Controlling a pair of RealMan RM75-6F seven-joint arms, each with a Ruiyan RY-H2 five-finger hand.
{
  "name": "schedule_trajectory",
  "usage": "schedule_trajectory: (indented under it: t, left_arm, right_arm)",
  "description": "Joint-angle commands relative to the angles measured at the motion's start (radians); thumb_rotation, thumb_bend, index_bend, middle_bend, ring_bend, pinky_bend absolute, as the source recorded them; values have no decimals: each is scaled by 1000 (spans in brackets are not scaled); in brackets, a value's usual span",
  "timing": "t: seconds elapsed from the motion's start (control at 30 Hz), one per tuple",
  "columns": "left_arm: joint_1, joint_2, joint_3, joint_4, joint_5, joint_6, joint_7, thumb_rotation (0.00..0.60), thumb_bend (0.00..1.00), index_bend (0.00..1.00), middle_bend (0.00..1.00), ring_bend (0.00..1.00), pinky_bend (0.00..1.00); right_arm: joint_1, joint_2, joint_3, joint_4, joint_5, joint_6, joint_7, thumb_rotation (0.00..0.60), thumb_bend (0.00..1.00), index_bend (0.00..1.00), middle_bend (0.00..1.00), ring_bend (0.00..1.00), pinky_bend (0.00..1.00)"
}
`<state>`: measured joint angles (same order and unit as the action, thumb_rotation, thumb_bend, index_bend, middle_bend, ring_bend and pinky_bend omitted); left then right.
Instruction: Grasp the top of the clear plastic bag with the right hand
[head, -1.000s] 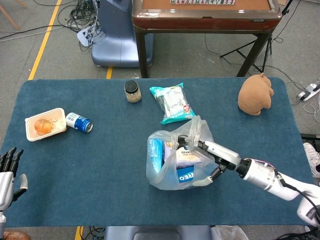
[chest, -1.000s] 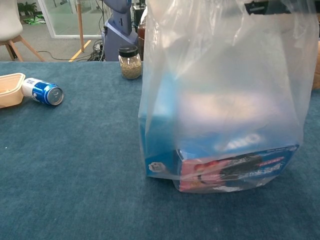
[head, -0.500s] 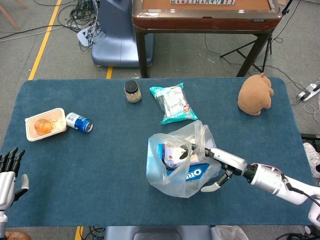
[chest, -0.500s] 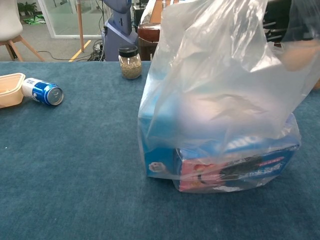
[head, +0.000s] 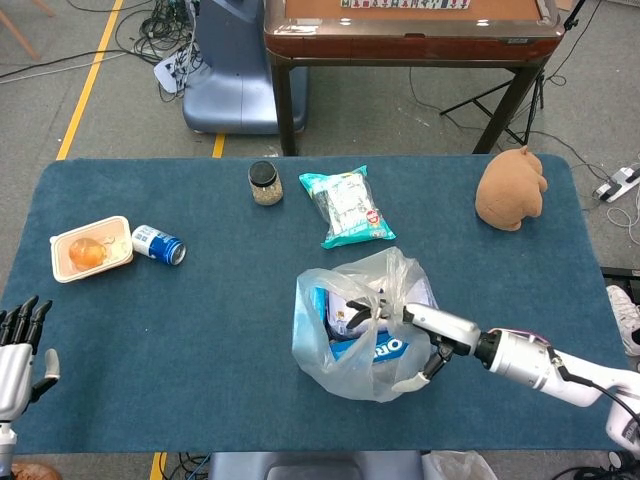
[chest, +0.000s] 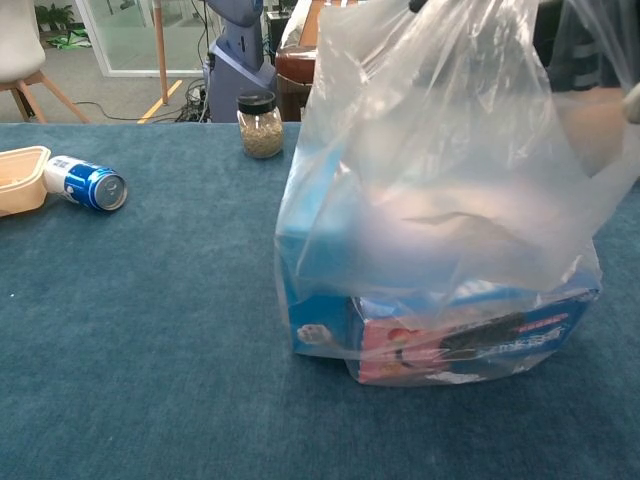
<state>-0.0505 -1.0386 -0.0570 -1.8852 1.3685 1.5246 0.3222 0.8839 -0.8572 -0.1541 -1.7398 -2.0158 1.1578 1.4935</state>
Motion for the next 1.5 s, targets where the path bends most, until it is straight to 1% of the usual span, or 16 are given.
schedule_trajectory:
  t: [0.03,0.33,0.47,0.57,0.77,0.9,1.0,1.1,1.23,1.27,1.37,1.5]
  left_arm:
    - [0,2,2,0,-3,-5,2,600,570,0,0,0,0]
    - [6,4,2,1,4,6,-7,600,570,0,0,0,0]
    - [11,7,3,0,5,11,-11,600,570,0,0,0,0]
    - [13,8,4,0,3,12,-10,600,570,0,0,0,0]
    - [12,9,3,-3,0,10,-7,600,570,0,0,0,0]
    - [7,7,2,-5,3,4,-4,600,570,0,0,0,0]
    - [6,6,2,-7,4,2,-2,600,570,0,0,0,0]
    - [6,7,2,-8,4,2,-1,600,570,0,0,0,0]
    - [10,9,4,-8,5,6,-4,600,570,0,0,0,0]
    - [11,11,4,-8,4,7,-5,600,570,0,0,0,0]
    - [14,14,5,-8,4,9,-9,600,570,0,0,0,0]
    - [18,17,6,-9,8,15,-14,600,570,0,0,0,0]
  right_arm:
    - [23,-27,22,-8,15,-2,1,600,0,72,194,50,0]
    - [99,-131,98,-6,86,-7,52,600,0,72,194,50,0]
    - [123,-168,117,-5,111,2,106,600,0,72,195,50,0]
    - [133,-181,120,-4,116,28,174,600,0,72,195,50,0]
    - [126,-177,119,13,145,97,319,600,0,72,195,61,0]
    - [119,-171,116,19,167,119,404,600,0,72,216,89,62]
    - [118,-179,117,20,188,116,444,600,0,74,236,106,70]
    - [122,-200,124,24,209,101,460,600,0,113,270,128,100]
    - [139,-238,138,37,235,73,507,600,0,153,295,155,112]
    - [144,-247,141,41,240,67,522,600,0,182,315,176,125]
    - [160,-274,150,50,265,43,608,600,0,248,371,236,176]
    - [184,-296,158,74,285,13,760,600,0,381,477,348,285]
